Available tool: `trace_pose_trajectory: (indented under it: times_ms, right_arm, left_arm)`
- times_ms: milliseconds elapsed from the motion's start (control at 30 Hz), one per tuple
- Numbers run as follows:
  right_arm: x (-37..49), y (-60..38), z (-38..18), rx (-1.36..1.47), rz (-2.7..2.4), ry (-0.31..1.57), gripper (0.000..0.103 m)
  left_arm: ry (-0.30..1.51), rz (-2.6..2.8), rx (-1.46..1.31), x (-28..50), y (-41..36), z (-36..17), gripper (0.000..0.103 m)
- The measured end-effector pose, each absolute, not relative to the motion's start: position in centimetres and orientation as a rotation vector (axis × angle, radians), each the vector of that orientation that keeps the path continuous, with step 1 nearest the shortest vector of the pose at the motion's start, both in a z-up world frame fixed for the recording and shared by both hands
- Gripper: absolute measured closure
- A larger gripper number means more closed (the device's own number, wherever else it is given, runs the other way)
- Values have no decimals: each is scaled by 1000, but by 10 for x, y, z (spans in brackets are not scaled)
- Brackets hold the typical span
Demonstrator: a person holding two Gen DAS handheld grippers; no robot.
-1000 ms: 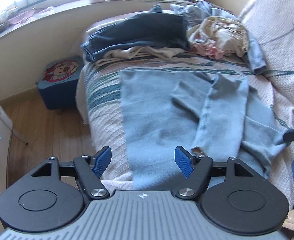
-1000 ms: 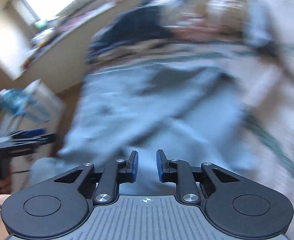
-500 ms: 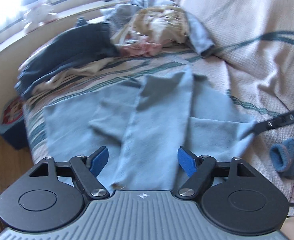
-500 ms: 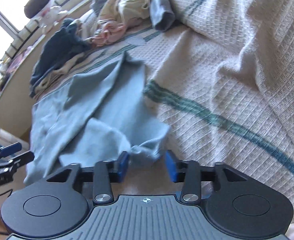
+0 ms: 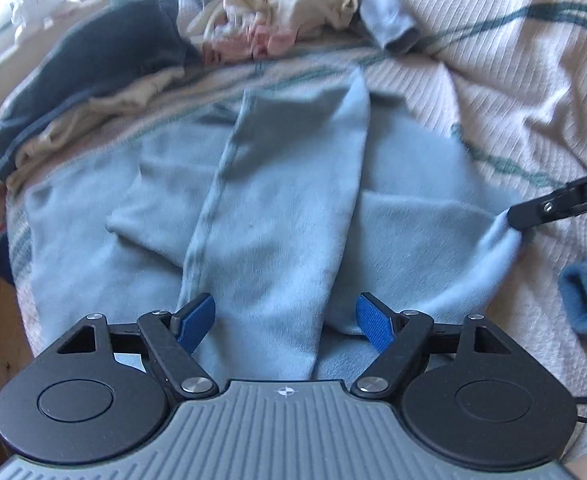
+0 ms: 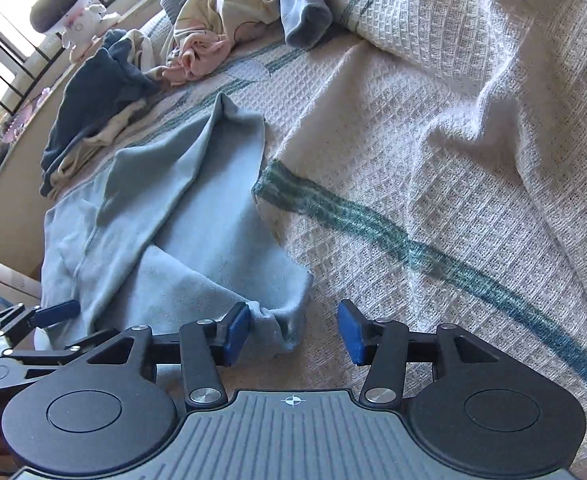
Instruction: Fold clothes
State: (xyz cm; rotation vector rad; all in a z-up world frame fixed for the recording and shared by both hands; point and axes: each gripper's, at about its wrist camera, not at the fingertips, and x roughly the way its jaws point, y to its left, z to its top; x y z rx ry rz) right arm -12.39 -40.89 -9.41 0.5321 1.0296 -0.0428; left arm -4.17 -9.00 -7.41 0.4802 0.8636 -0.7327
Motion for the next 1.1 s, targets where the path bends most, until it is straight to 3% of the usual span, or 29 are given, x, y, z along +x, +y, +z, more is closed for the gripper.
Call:
trace_pose_trajectory:
  times_ms: [267,433,767,867,1100]
  right_arm:
    - [-120,-399,-98,491,-16,1036,55]
    - [-120,-386,-88,424,25,1008,87]
    - [-71,-292,-9,324,393,798,90]
    - [-49,-242,-6,298,545,816,101]
    - [-42,-175,-17,193,672,901,100]
  left_arm:
    - [857,-721,432,-46,-75,-61,22]
    - [867,-683,401,-47,-58,-58,22]
    - [875,-489,296,-48,31,-39,22]
    - [895,-431,252,-53,63,-37,22]
    - [928,-359,146,-56,103,-37,22]
